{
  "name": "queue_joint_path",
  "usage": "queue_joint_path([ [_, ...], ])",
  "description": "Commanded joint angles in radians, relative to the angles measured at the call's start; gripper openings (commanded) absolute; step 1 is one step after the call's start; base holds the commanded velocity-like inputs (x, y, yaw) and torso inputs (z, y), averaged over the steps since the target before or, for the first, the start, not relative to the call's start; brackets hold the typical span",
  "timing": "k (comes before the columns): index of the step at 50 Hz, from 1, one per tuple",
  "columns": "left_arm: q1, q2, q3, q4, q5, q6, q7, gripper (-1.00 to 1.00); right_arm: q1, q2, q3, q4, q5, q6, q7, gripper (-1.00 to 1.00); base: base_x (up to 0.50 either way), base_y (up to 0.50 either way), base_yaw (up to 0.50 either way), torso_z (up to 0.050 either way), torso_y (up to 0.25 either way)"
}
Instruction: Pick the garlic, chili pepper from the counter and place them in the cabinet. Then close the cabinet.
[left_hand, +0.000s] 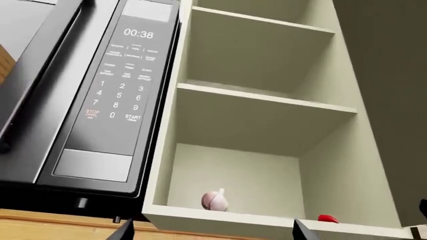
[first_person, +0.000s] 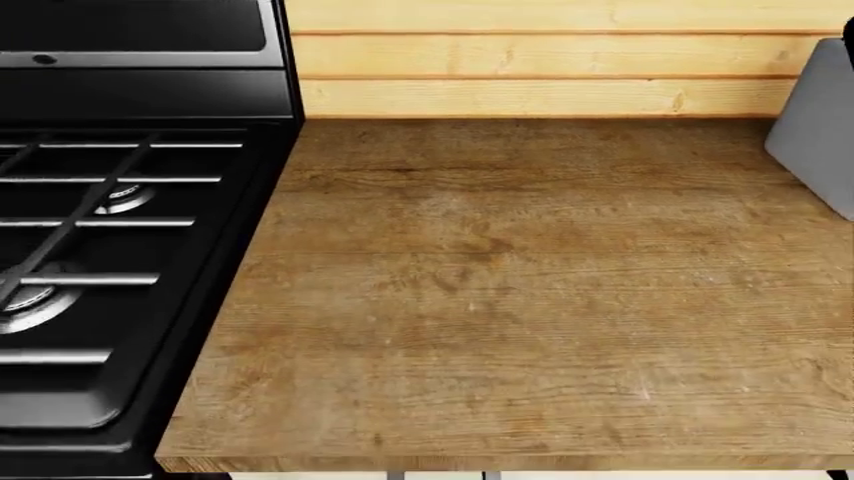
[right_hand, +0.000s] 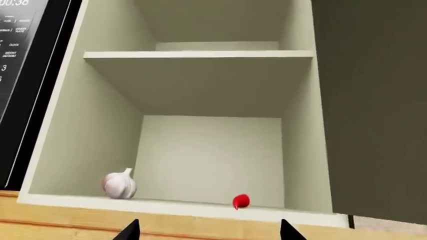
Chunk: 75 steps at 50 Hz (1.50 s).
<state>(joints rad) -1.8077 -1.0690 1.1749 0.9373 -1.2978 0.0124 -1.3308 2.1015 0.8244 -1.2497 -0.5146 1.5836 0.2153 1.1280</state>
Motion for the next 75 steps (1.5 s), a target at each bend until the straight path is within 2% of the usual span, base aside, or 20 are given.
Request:
queue_joint_path([
  [1, 0.015, 0.004, 0.005, -0.004, 0.006, -0.005, 0.003, 1.0, -0.054, 0.032, -0.007, -0.048, -0.025, -0.016, -0.012, 1.0, 0.0, 0.0, 0.0, 0.0, 0.0],
  [15, 0.016, -0.013, -0.006, 0.007, 0.002, -0.003, 0.0, 1.0, -0.088, 0.044, 0.004, -0.083, -0.057, -0.047, -0.053, 1.0, 0.28, -0.4, 0.0, 0.0, 0.0],
  [26, 0.011, -0.012, -0.014, 0.012, -0.006, -0.006, -0.003, 1.0, -0.093, 0.042, 0.012, -0.076, -0.047, -0.048, -0.058, 1.0, 0.0, -0.01, 0.0, 0.0, 0.0],
  [36, 0.003, -0.004, -0.019, 0.008, -0.014, -0.016, -0.003, 1.0, -0.089, 0.04, 0.019, -0.07, -0.041, -0.041, -0.055, 1.0, 0.01, -0.5, 0.0, 0.0, 0.0],
  [45, 0.003, -0.014, -0.027, 0.008, -0.017, -0.014, -0.002, 1.0, -0.094, 0.039, 0.022, -0.066, -0.034, -0.038, -0.048, 1.0, 0.0, 0.0, 0.0, 0.0, 0.0],
  [52, 0.014, -0.025, -0.029, 0.008, -0.013, -0.008, 0.0, 1.0, -0.154, 0.086, 0.031, -0.062, -0.027, -0.088, -0.079, 1.0, 0.0, 0.0, 0.0, 0.0, 0.0],
  [64, 0.021, -0.018, -0.028, 0.01, -0.006, -0.017, -0.003, 1.0, -0.299, 0.266, 0.07, -0.156, -0.056, -0.264, -0.097, 1.0, 0.0, 0.0, 0.0, 0.0, 0.0],
  [75, 0.035, -0.02, -0.03, 0.004, -0.002, -0.008, 0.006, 1.0, -0.32, 0.319, 0.128, -0.172, 0.018, -0.377, -0.161, 1.0, 0.0, 0.0, 0.0, 0.0, 0.0],
])
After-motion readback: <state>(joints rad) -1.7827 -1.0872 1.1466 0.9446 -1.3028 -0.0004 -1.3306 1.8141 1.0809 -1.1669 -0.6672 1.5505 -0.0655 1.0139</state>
